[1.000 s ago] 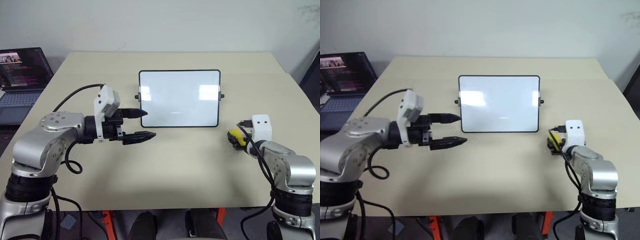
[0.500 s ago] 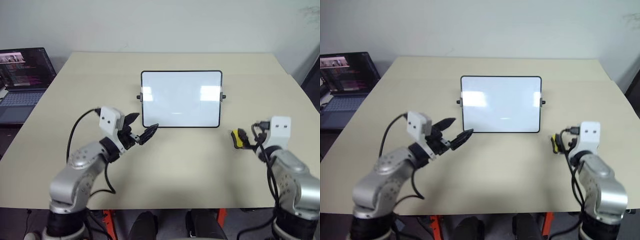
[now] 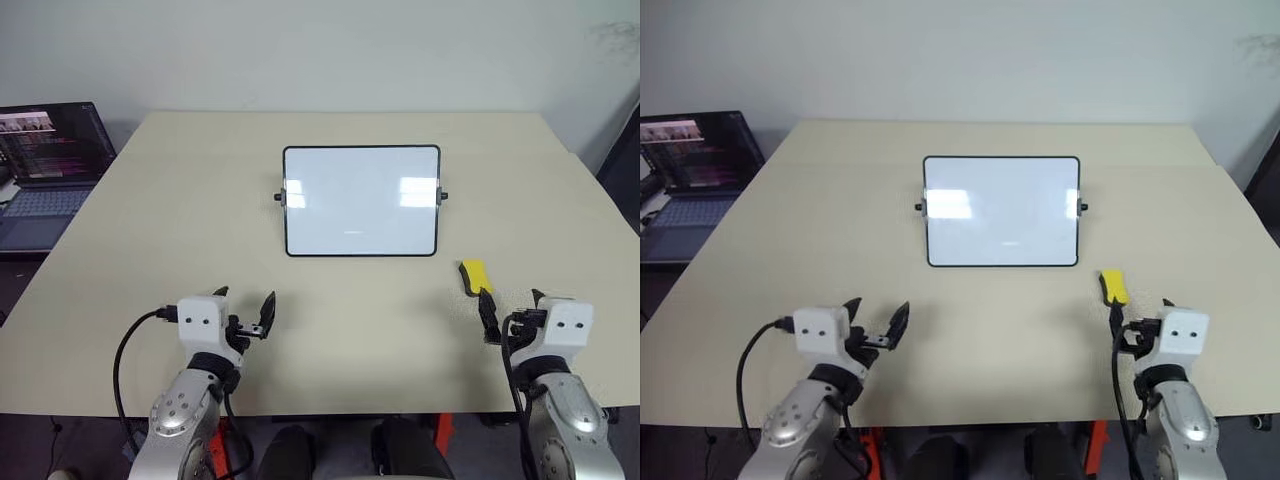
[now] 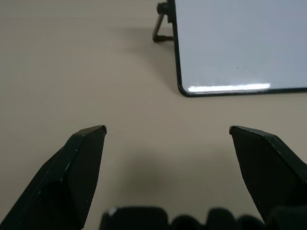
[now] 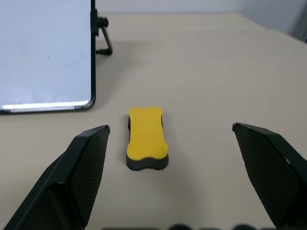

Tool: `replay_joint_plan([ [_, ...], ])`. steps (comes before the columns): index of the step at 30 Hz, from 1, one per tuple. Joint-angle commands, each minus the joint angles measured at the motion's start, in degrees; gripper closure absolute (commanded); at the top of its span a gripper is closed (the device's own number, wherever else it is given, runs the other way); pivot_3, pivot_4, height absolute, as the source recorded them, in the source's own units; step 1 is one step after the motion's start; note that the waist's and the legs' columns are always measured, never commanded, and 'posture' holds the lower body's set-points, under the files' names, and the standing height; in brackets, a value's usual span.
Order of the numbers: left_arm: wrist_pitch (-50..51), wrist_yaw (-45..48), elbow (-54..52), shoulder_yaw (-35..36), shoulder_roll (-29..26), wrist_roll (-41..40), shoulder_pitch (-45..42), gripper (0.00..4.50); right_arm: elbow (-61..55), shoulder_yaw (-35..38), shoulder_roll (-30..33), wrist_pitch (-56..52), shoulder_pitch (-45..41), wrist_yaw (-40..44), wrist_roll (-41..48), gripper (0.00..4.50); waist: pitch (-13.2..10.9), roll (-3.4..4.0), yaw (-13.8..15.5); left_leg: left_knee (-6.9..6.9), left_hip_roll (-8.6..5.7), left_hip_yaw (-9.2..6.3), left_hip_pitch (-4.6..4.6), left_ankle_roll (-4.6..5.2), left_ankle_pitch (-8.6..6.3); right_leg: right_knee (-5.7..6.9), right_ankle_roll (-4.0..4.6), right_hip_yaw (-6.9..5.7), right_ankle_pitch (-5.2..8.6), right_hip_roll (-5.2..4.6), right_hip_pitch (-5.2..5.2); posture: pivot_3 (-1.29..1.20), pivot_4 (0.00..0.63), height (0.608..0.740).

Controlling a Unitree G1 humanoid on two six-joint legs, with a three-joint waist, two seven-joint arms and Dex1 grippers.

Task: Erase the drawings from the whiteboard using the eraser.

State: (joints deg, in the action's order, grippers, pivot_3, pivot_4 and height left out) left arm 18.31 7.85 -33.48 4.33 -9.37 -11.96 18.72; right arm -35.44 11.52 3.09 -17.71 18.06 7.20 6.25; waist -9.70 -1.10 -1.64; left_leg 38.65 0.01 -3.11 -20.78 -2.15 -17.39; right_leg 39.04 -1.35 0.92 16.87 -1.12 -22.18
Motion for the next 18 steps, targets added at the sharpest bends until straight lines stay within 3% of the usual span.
replay_joint_plan([
  [1,-5.6,-1.4,-0.9,0.1,1.7,2.1,2.7,0.00,1.0,0.4,-0.7,5.6,0.2,-1.3,-0.3,0.02,0.0,-0.02,0.0,0.00,-0.01,0.01,-0.03,0.00,0.00,-0.04,-0.02,0.02,-0.01,-0.01,-0.01,0.00,0.150,0.740],
  [7,-15.9,0.0,6.5,4.5,1.5,3.3,6.5,0.00,6.9,-2.2,-2.4,12.3,0.7,-2.3,-1.8,0.02,0.0,-0.03,0.0,-0.20,-0.02,0.03,-0.02,0.03,-0.02,-0.11,0.03,0.02,0.01,-0.02,-0.05,0.00,0.150,0.740],
  [18,-20.7,-0.3,10.1,0.5,2.1,8.0,5.9,0.00,11.0,-5.9,-2.2,20.1,4.5,-3.3,-4.8,0.02,0.0,-0.06,0.1,-0.58,-0.02,0.05,0.02,0.03,-0.01,-0.24,0.13,0.00,0.07,-0.04,-0.09,0.00,0.150,0.740],
])
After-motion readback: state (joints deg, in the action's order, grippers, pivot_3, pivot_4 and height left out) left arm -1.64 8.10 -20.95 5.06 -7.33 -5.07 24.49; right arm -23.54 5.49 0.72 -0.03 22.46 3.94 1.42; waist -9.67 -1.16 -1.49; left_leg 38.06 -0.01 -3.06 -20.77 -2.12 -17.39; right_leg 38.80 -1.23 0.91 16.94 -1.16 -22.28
